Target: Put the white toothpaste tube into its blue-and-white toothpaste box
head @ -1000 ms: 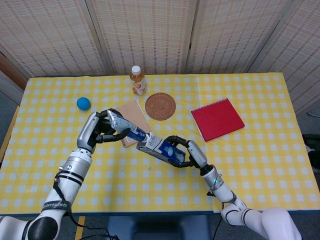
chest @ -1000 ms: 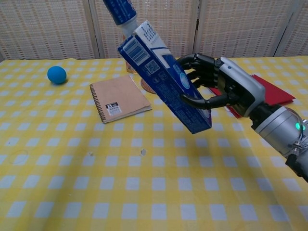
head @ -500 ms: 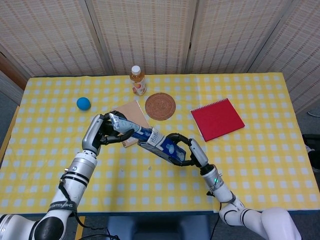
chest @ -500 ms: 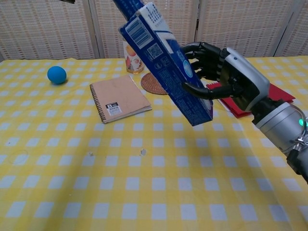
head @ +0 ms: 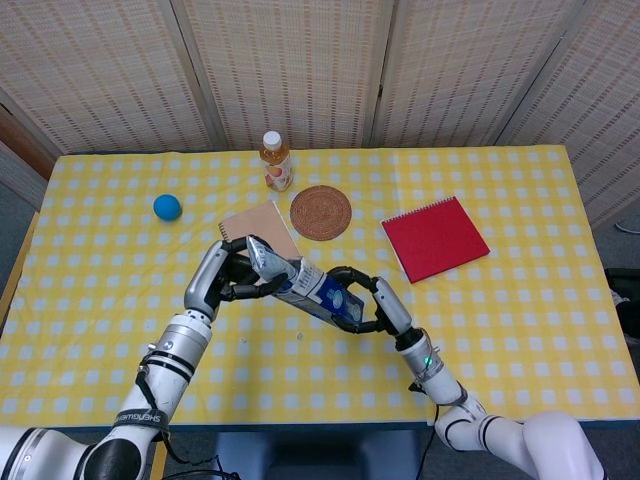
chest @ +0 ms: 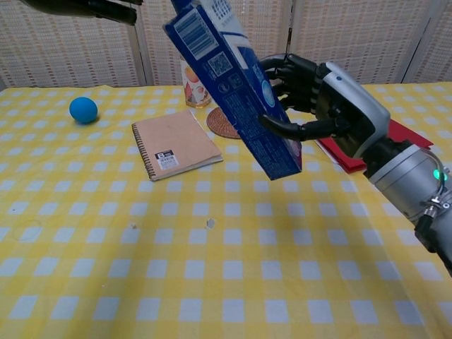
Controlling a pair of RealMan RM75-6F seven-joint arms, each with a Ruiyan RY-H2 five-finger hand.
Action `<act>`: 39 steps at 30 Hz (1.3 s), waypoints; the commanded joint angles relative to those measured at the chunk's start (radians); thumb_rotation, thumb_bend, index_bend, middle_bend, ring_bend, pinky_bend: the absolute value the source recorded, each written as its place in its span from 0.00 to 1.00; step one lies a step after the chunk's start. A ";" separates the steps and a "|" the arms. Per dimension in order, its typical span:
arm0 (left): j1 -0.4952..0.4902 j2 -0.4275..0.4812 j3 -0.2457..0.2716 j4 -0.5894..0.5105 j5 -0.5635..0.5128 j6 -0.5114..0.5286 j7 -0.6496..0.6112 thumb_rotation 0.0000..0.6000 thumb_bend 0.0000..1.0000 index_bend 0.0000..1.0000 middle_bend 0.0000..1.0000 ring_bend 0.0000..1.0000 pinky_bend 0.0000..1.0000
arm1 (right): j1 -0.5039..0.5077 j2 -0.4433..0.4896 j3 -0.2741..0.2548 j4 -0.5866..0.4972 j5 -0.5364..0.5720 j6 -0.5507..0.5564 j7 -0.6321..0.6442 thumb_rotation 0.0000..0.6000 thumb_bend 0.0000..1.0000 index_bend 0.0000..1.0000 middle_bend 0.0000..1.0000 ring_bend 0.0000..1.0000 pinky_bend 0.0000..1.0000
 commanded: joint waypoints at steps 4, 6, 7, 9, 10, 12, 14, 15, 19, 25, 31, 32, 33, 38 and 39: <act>-0.003 -0.043 0.020 0.000 0.050 0.048 0.015 1.00 0.44 0.79 1.00 1.00 1.00 | 0.009 -0.006 0.005 -0.024 0.000 0.001 -0.001 1.00 0.34 0.34 0.32 0.37 0.45; 0.000 -0.050 0.037 0.000 0.099 0.049 0.029 1.00 0.35 0.57 1.00 1.00 1.00 | 0.009 -0.007 0.003 -0.027 -0.002 0.001 -0.005 1.00 0.34 0.34 0.32 0.37 0.45; 0.003 -0.051 0.047 0.000 0.122 0.046 0.037 1.00 0.28 0.39 1.00 1.00 1.00 | 0.009 -0.007 0.002 -0.028 -0.002 0.001 -0.006 1.00 0.34 0.34 0.32 0.37 0.45; -0.021 0.010 -0.021 0.001 -0.012 -0.021 0.065 1.00 0.20 0.15 1.00 1.00 1.00 | 0.008 -0.005 0.001 -0.029 -0.001 0.000 -0.007 1.00 0.34 0.34 0.32 0.37 0.45; -0.002 0.002 0.010 0.000 0.020 -0.036 0.057 1.00 0.17 0.05 1.00 1.00 1.00 | 0.007 -0.004 0.002 -0.030 0.001 0.000 -0.007 1.00 0.34 0.34 0.32 0.37 0.45; 0.032 -0.010 0.043 0.000 0.123 -0.049 0.031 1.00 0.16 0.00 1.00 1.00 1.00 | 0.006 -0.002 0.003 -0.034 0.003 0.000 -0.004 1.00 0.34 0.34 0.32 0.37 0.45; 0.053 -0.015 0.061 0.000 0.183 -0.051 0.018 0.98 0.15 0.00 1.00 1.00 1.00 | 0.005 0.001 0.002 -0.037 0.003 0.001 -0.006 1.00 0.34 0.34 0.32 0.37 0.45; 0.059 -0.015 0.066 0.000 0.194 -0.055 0.015 0.93 0.15 0.00 1.00 1.00 1.00 | 0.004 0.002 0.002 -0.039 0.003 0.002 -0.006 1.00 0.34 0.34 0.32 0.37 0.45; 0.075 -0.008 0.076 0.000 0.224 -0.082 0.006 0.83 0.13 0.00 1.00 1.00 1.00 | 0.002 0.005 0.003 -0.046 0.004 0.007 -0.005 1.00 0.34 0.34 0.32 0.37 0.45; 0.093 -0.005 0.079 0.000 0.269 -0.068 0.003 0.87 0.13 0.00 1.00 1.00 1.00 | -0.002 0.015 0.002 -0.055 0.001 0.015 -0.009 1.00 0.34 0.34 0.32 0.37 0.45; 0.129 0.035 0.145 0.000 0.396 0.028 0.125 0.91 0.14 0.00 1.00 0.99 1.00 | -0.017 0.057 -0.019 -0.062 -0.012 0.023 -0.043 1.00 0.34 0.34 0.32 0.37 0.45; 0.135 0.046 0.165 0.000 0.424 0.051 0.164 0.92 0.14 0.00 0.98 0.96 0.99 | -0.022 0.068 -0.022 -0.066 -0.013 0.025 -0.047 1.00 0.34 0.34 0.32 0.37 0.45; 0.142 0.060 0.188 0.002 0.454 0.069 0.207 0.94 0.14 0.03 0.91 0.89 0.95 | -0.027 0.078 -0.025 -0.070 -0.013 0.028 -0.051 1.00 0.34 0.34 0.32 0.37 0.45; 0.200 0.132 0.352 0.097 0.674 0.119 0.407 0.96 0.14 0.16 0.32 0.31 0.42 | -0.059 0.149 -0.053 -0.104 -0.018 0.031 -0.080 1.00 0.34 0.34 0.32 0.37 0.45; 0.212 0.150 0.378 0.109 0.702 0.114 0.429 0.97 0.14 0.16 0.28 0.24 0.34 | -0.064 0.164 -0.059 -0.112 -0.018 0.026 -0.086 1.00 0.34 0.34 0.32 0.37 0.45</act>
